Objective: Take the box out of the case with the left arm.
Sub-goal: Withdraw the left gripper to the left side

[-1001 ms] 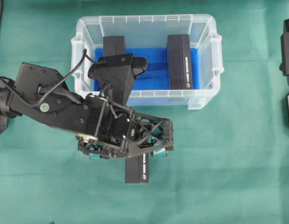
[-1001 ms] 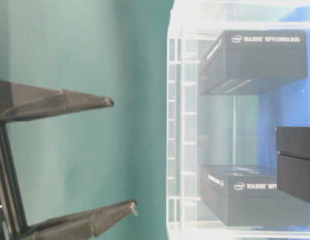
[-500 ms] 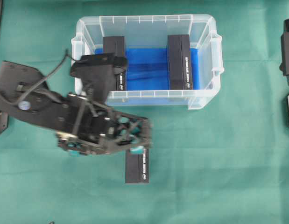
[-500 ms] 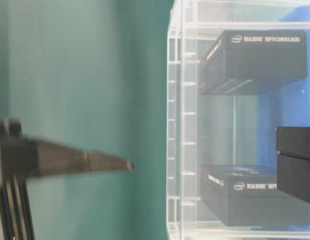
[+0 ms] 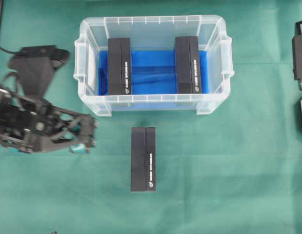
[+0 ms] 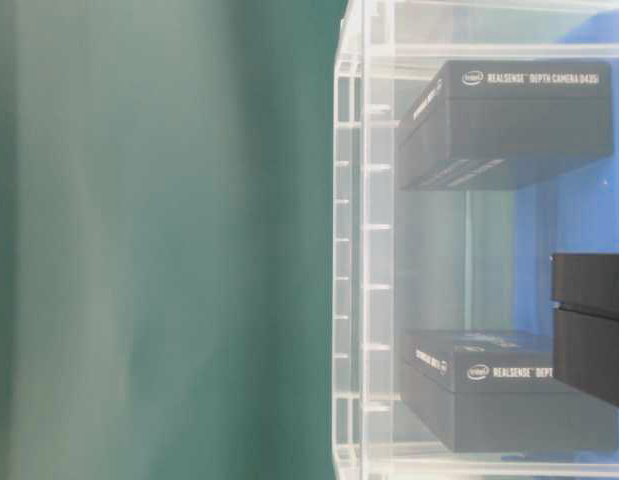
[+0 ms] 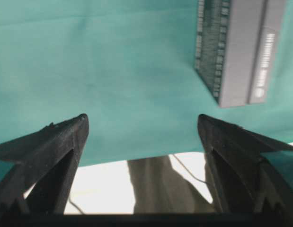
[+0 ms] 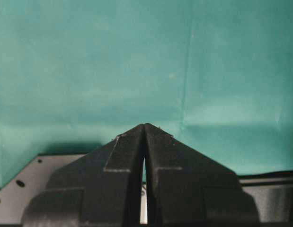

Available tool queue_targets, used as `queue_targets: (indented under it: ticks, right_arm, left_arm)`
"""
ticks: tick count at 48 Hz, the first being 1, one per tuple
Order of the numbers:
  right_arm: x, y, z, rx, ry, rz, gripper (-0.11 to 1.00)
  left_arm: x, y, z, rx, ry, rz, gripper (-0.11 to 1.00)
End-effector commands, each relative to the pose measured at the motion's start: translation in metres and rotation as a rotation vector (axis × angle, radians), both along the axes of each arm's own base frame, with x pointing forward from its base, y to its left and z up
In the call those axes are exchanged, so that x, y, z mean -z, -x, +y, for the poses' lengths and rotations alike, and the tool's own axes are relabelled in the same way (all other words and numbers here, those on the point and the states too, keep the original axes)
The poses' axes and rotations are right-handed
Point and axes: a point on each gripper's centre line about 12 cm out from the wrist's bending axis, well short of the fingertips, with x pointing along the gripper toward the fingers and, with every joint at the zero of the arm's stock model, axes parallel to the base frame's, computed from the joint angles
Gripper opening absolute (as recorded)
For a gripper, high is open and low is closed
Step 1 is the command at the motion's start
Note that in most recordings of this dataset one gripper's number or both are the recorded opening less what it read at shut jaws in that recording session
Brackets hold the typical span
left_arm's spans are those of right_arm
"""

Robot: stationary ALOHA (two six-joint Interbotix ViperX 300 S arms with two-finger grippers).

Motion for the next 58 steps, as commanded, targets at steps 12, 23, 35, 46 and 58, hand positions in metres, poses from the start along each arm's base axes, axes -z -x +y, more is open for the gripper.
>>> queue_targets:
  ticks: [12, 23, 35, 46, 58]
  right_arm:
    - [-0.003, 0.002, 0.000, 0.005, 0.002, 0.004, 0.00]
    - [-0.003, 0.002, 0.000, 0.005, 0.002, 0.004, 0.00]
    - [-0.003, 0.001, 0.000, 0.008, 0.001, 0.007, 0.00]
    - [-0.003, 0.002, 0.000, 0.008, 0.001, 0.003, 0.00]
    - [-0.003, 0.001, 0.000, 0.008, 0.001, 0.007, 0.00]
  left_arm:
    - [-0.003, 0.032, 0.007, 0.038, -0.001, -0.042, 0.96]
    - [-0.004, 0.030, 0.026, 0.032, -0.022, -0.044, 0.96]
    - [-0.006, 0.039, 0.075, -0.007, -0.068, -0.048, 0.96]
    - [-0.007, 0.047, 0.122, -0.011, -0.122, -0.047, 0.96]
    - [-0.006, 0.059, 0.154, -0.002, -0.145, 0.003, 0.96]
